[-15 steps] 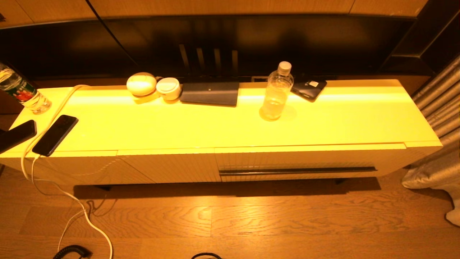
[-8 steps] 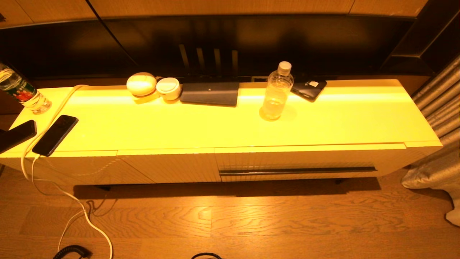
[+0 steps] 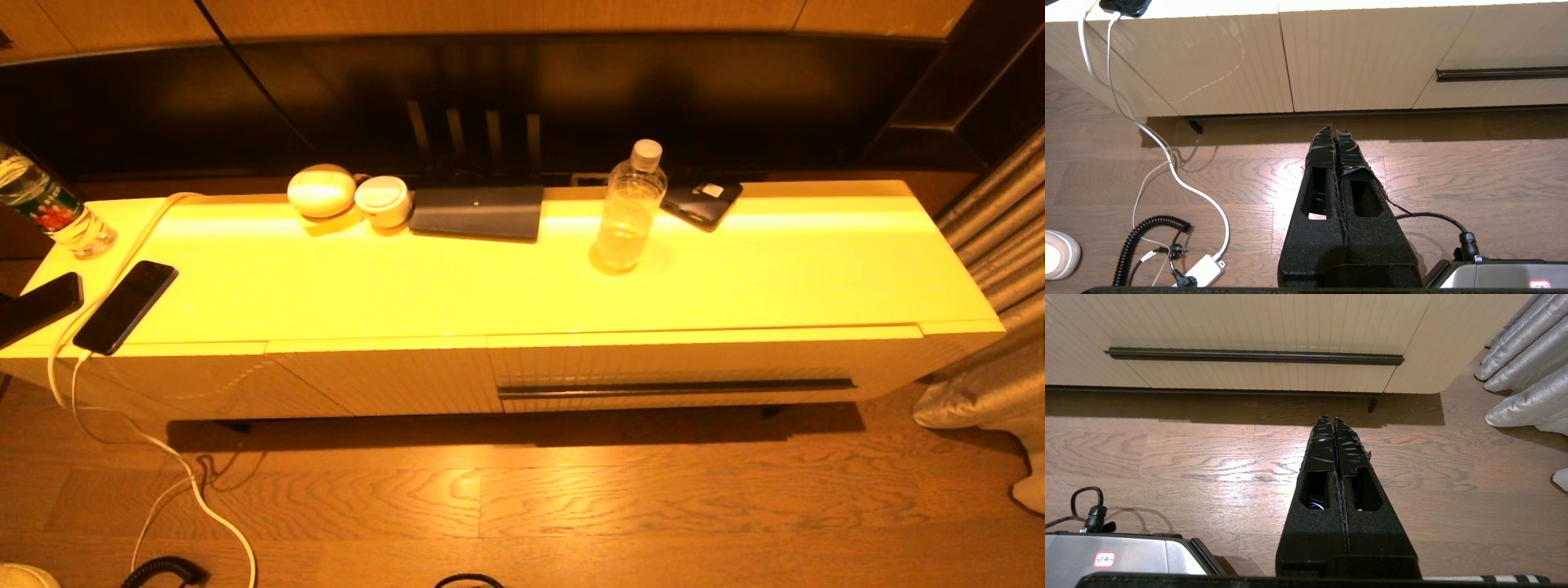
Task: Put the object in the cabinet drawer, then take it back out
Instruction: Open the drawer
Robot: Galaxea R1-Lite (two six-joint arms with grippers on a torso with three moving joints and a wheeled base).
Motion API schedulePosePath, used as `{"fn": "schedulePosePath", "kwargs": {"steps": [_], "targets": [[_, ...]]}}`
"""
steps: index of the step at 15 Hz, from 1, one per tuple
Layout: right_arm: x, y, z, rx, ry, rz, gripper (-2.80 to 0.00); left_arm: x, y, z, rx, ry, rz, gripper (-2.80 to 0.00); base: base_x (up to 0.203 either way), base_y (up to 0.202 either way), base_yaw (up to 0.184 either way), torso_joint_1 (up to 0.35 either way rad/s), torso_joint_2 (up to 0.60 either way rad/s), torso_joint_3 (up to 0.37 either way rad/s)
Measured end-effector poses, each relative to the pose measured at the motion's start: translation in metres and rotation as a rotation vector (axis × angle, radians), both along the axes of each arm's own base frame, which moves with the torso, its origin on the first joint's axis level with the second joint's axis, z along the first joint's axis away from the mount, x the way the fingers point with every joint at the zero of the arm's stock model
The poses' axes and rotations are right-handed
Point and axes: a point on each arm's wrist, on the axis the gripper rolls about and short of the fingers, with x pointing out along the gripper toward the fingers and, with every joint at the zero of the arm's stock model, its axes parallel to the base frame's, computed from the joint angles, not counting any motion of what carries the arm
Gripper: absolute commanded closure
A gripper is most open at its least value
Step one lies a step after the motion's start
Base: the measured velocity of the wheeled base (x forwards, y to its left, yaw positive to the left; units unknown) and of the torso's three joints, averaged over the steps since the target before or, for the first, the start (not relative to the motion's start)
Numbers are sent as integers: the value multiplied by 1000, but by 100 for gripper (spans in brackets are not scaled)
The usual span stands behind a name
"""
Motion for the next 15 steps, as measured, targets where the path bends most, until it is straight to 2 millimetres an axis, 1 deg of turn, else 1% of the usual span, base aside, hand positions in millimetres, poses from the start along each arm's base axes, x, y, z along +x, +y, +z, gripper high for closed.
{"fn": "schedulePosePath", "kwargs": {"steps": [15], "targets": [[0, 0, 0, -11, 0, -2, 0, 0, 0, 0, 0, 0, 0, 0, 0, 0, 0, 0, 0, 0]]}}
